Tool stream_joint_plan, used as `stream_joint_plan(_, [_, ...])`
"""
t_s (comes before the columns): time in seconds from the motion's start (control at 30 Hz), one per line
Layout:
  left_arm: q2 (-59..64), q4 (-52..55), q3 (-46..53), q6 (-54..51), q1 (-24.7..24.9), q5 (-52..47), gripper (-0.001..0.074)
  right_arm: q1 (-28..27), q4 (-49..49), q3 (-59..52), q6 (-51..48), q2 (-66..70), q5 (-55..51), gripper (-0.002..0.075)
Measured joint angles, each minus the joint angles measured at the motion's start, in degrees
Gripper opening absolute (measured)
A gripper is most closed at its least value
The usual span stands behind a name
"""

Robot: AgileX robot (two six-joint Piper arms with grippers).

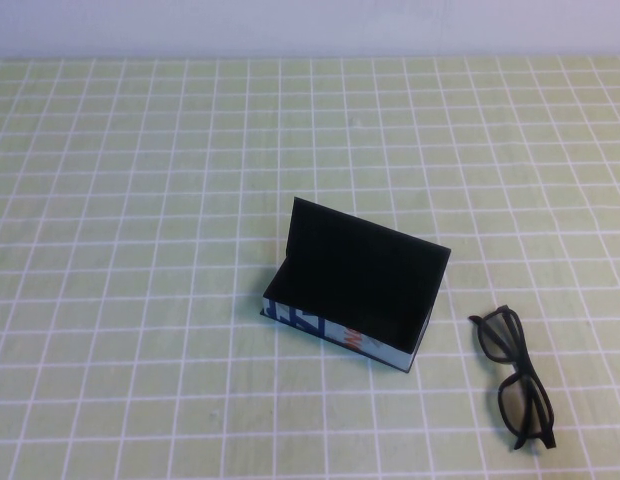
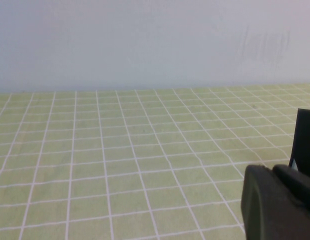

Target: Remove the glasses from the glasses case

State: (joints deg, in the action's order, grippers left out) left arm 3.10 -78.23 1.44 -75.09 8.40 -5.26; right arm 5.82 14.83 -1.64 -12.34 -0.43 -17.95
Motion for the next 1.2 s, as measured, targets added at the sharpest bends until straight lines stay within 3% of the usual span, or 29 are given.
stream_joint_plan(0.93, [0.0,0.0,0.0,0.0,0.0,0.0,-0.0004,0.0,0.03,0.0,0.0,0.0,-0.86,-0.0017])
stream_joint_plan(1.13, [0.0,-2.16,0.0,-0.09,0.0,5.63,-0.0004,0.0,0.03,0.0,0.0,0.0,-0.86,-0.0017])
stream_joint_plan(1.2, [0.0,1.44,0.0,1.98,0.0,6.19,-0.0004,0.0,0.03,0.0,0.0,0.0,-0.86,-0.0017])
